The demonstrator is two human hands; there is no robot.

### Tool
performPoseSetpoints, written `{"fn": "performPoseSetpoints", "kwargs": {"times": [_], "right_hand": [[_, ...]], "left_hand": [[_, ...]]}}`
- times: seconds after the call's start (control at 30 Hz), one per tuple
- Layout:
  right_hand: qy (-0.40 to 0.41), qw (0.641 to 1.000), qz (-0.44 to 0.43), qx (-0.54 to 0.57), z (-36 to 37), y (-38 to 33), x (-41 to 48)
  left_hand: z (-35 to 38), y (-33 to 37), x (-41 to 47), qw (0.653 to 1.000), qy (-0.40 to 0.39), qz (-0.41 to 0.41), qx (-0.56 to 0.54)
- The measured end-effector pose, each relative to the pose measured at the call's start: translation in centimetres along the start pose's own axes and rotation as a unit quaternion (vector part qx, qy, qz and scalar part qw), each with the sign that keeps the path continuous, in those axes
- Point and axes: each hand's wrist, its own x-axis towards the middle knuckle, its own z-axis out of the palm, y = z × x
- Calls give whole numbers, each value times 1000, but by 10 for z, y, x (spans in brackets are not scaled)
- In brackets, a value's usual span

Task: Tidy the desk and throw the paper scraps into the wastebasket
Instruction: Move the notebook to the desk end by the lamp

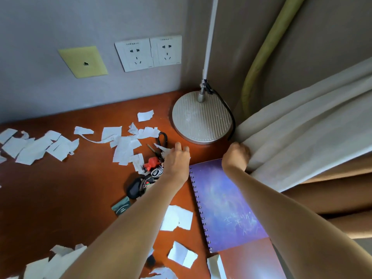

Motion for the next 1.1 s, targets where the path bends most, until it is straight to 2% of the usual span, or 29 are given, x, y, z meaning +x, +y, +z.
{"fn": "performPoseSetpoints", "kwargs": {"times": [0.27,0.4,0.5,0.6,0.7,0.77,0.83,0.93,1.1], "right_hand": [[32,997,3,72,-1,9,7],[77,981,-11,177,-6,5,4],[64,963,0,261,-18,-6,-1],[20,936,-16,352,-29,-20,-11],[-114,878,-30,464,-33,-36,-32],[-202,852,-32,482,-30,-42,-45],[-258,859,-42,439,-26,-48,-64],[-291,872,-44,391,-20,-50,-86],[-237,906,-61,346,-19,-39,-102]], "left_hand": [[2,-2,5,1000,-10,5,25],[-3,-4,3,1000,3,-10,-20],[-7,-7,-2,997,24,-27,-68],[-15,-11,-10,993,34,-50,-100],[-22,-16,-24,990,56,-68,-109],[-22,-20,-31,988,68,-82,-112],[-23,-30,-44,986,64,-105,-116],[-21,-45,-63,983,42,-138,-110],[-19,-54,-89,972,36,-177,-153]]}}
